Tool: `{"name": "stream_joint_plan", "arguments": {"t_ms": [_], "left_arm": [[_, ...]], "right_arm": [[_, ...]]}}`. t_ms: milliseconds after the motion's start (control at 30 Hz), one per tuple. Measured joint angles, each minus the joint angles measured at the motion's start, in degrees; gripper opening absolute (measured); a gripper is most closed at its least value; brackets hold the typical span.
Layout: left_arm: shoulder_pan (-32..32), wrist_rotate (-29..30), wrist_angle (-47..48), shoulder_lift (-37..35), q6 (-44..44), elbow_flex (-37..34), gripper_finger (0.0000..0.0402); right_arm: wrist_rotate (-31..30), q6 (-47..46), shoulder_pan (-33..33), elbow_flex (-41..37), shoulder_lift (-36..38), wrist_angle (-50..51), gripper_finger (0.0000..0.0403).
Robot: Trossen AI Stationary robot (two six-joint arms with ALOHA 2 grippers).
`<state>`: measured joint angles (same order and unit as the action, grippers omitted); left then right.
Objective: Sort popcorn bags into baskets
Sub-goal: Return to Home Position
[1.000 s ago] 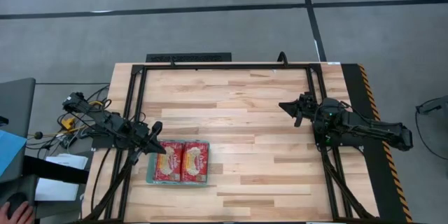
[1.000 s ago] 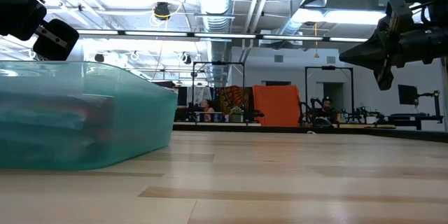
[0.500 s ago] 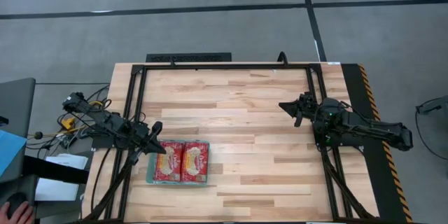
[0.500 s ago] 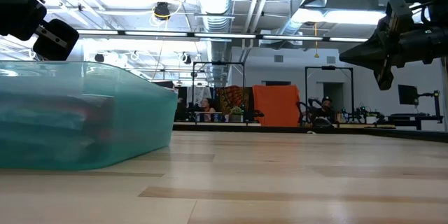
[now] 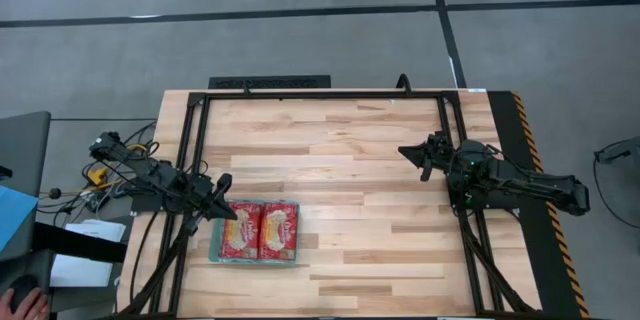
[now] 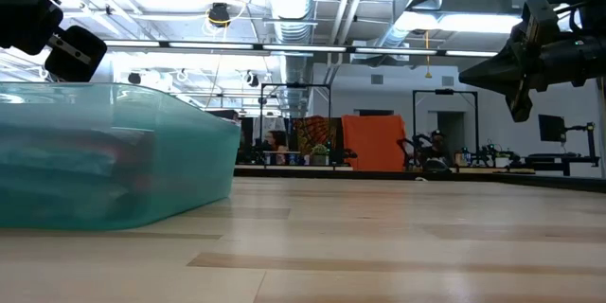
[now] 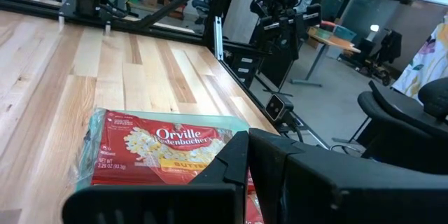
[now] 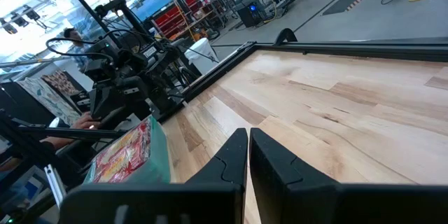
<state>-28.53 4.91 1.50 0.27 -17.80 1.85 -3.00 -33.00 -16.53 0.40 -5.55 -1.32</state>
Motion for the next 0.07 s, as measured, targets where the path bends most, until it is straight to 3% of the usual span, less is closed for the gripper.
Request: {"name": "stream_joint_plan", "arguments": {"t_ms": [67], "left_arm": [[0.0, 0.0, 0.0, 0.0, 0.0, 0.0, 0.0000]], "right_arm": [[0.0, 0.0, 0.0, 0.0, 0.0, 0.0, 0.0042]]}}
